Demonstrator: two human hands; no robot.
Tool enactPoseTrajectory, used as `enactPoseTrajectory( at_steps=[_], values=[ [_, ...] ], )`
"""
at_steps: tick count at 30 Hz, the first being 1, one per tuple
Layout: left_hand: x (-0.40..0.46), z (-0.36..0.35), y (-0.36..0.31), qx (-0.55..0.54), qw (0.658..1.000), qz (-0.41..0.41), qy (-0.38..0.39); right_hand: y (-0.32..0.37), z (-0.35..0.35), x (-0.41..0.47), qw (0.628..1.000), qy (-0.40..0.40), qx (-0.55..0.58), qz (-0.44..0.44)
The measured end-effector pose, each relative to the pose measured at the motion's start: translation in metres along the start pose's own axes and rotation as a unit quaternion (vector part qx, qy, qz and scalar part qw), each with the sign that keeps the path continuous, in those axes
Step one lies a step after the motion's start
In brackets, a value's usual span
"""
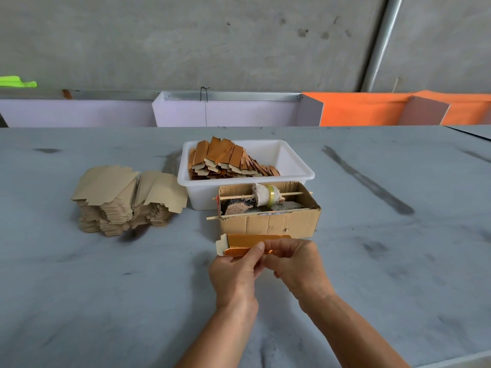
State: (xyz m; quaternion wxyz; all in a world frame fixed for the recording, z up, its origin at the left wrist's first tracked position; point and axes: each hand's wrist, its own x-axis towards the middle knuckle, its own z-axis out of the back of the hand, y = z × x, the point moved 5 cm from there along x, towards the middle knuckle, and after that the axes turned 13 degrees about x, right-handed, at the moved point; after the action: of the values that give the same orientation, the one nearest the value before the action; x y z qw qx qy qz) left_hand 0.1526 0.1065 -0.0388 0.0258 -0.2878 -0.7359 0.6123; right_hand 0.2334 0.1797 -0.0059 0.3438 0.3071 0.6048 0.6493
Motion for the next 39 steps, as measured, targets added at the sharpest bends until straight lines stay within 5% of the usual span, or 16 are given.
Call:
enactPoseTrajectory(
  at_steps=[15, 25, 39],
  values=[
    [0.004, 0.002, -0.002, -0.010, 0.999, 0.023, -0.021, -0.012, -0.001, -0.012, 0.996, -0.074, 0.009, 0.044],
    [0.001, -0.004, 0.001, -0.023, 0.997, 0.070, -0.019, -0.022, 0.000, -0.027, 0.965, -0.198, 0.158, 0.063],
    [-0.007, -0.003, 0.006, 0.017, 0.999, 0.049, -0.007, -0.032, -0.003, -0.022, 0.925, -0.154, 0.346, -0.017]
  ],
)
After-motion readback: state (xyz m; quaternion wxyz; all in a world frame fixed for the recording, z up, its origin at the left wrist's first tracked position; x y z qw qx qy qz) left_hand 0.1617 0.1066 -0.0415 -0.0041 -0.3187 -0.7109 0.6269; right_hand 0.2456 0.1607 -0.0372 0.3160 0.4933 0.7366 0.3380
